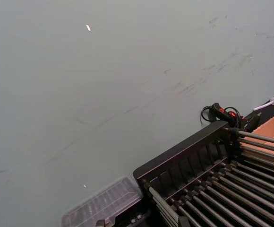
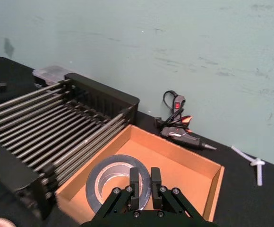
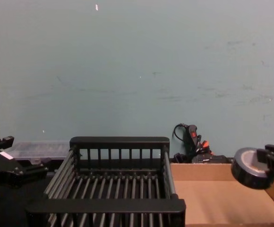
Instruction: Pick up the white tape and place it into the black box , Pick up the silver tape and place it into the brown box.
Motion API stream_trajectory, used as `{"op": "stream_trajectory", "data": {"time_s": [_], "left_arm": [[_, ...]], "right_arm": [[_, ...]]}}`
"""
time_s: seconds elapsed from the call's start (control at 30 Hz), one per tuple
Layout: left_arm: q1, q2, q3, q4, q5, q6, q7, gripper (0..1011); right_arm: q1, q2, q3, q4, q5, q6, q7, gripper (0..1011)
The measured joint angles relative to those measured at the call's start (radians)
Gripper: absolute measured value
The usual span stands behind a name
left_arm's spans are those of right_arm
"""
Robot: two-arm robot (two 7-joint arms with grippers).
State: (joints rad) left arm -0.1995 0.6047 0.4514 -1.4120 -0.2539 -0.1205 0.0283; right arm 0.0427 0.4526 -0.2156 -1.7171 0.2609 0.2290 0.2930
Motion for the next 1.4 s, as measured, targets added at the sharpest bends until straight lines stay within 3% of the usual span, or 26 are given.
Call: {"op": "stream_trajectory", "data": {"time_s": [0.47,0.8,1.1,1.4], "left_arm": [[0.0,0.0,0.0,0.0,0.0,0.0,0.0,1002],[0.0,0.0,0.0,0.0,0.0,0.0,0.0,1001],[0.0,0.0,0.0,0.0,0.0,0.0,0.0,1001],[0.0,0.0,0.0,0.0,0.0,0.0,0.0,1001]], "right_arm": [[0.204,-0.092,-0.061,0.199,-0.087,0.055,-0.021,148],[0.305,-0.153,-0.081,0.352,-0.109,0.085,-0.012,148],[0.34,-0.181,-0.086,0.437,-0.133,0.099,-0.015,148],[0.346,-0.194,-0.086,0.464,-0.151,0.105,-0.015,148]]}}
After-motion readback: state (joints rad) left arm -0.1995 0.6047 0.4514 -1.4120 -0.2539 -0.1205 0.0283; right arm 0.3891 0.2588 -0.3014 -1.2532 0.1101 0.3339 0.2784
